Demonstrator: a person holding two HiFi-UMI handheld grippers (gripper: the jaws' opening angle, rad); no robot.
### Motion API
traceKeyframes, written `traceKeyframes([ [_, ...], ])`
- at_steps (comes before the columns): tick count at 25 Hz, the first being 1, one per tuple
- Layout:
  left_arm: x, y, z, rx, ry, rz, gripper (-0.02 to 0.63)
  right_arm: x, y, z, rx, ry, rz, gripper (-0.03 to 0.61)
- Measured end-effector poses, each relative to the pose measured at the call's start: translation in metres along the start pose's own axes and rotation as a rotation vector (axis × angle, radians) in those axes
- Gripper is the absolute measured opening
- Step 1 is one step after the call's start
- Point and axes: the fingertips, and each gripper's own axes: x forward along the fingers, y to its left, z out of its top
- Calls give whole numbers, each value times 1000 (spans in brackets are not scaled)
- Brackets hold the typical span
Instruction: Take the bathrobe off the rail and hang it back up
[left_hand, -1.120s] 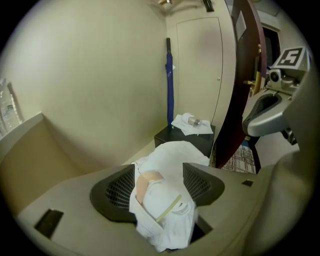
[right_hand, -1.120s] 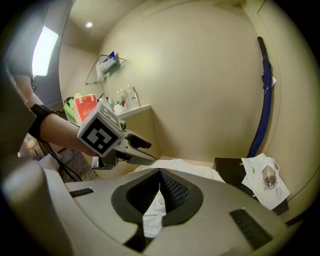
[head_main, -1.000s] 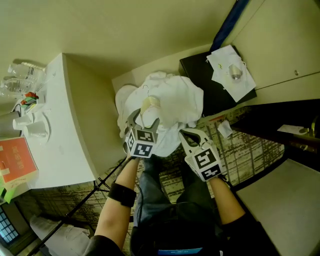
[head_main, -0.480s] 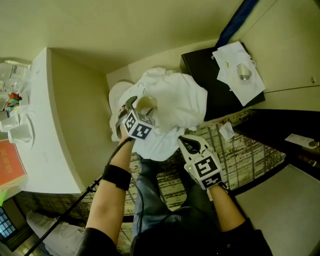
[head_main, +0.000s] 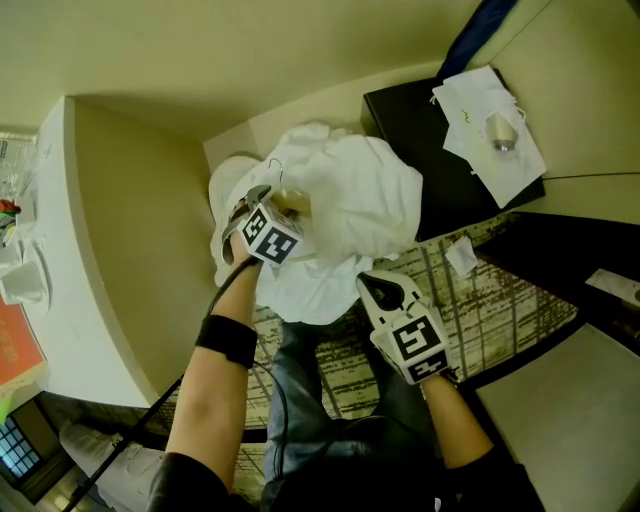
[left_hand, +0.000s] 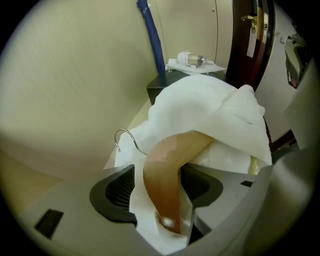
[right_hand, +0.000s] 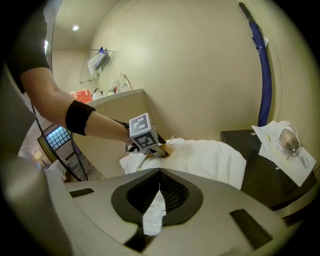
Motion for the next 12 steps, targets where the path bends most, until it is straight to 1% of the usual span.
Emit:
traceKeyframes([
  [4, 11, 2, 0, -23, -4, -7, 261, 4, -4, -7, 9, 5, -3, 20],
  [7, 14, 3, -1, -54, -19, -26, 261, 6, -6, -12, 13, 13, -2, 20],
  [9, 15, 4, -2, -71, -26, -58, 290, 8, -5, -15, 13, 19, 4, 20],
  [12, 15, 2, 0, -76, -34, -139, 290, 10, -5, -21, 14, 31, 10, 19],
])
